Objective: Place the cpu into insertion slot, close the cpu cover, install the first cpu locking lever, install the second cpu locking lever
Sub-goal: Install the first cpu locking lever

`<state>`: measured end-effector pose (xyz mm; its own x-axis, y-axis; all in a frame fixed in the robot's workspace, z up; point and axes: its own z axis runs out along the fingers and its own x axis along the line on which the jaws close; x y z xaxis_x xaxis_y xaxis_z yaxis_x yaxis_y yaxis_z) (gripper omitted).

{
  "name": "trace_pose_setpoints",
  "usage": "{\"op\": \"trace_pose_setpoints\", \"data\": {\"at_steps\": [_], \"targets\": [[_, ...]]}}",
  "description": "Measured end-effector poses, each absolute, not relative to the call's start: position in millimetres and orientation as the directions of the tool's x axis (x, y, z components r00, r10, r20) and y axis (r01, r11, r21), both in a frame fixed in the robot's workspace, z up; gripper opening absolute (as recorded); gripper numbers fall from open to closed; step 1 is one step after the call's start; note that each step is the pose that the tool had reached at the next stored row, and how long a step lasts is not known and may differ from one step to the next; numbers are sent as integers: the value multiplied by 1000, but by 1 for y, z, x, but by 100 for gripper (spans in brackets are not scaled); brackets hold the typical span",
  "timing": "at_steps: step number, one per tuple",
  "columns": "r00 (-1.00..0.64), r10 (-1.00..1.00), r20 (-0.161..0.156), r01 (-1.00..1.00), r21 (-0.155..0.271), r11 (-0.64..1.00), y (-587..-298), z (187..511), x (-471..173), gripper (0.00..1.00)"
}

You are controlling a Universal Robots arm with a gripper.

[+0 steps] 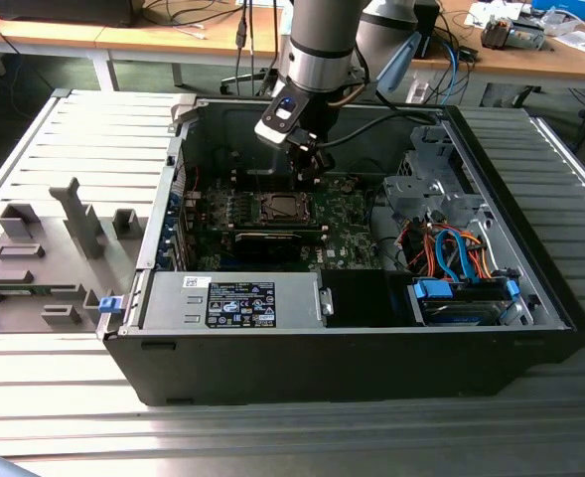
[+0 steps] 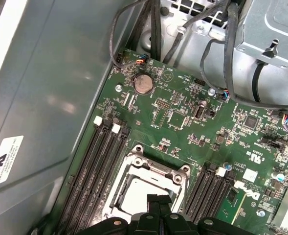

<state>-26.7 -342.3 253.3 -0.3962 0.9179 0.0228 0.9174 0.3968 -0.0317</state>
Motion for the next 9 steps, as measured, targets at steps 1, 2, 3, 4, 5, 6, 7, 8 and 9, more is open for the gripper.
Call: {"op": "trace_pose_setpoints", "data": {"at_steps": [1,2,3,4,5,6,7,8,9], "targets": [[-398,917,23,917,-32,399,-342,253,-27,11],[-401,916,23,915,-32,401,-342,253,-27,11],[-404,914,23,914,-32,405,-342,253,-27,11],[-405,914,23,913,-32,406,-342,253,-27,11],[-407,913,23,913,-32,407,-342,253,-27,11],[-409,912,23,912,-32,409,-342,253,-27,11],[-411,912,22,911,-32,411,-342,253,-27,11],[-412,911,22,911,-32,412,-342,253,-27,11],[-413,911,22,910,-32,413,-342,253,-27,11]]}}
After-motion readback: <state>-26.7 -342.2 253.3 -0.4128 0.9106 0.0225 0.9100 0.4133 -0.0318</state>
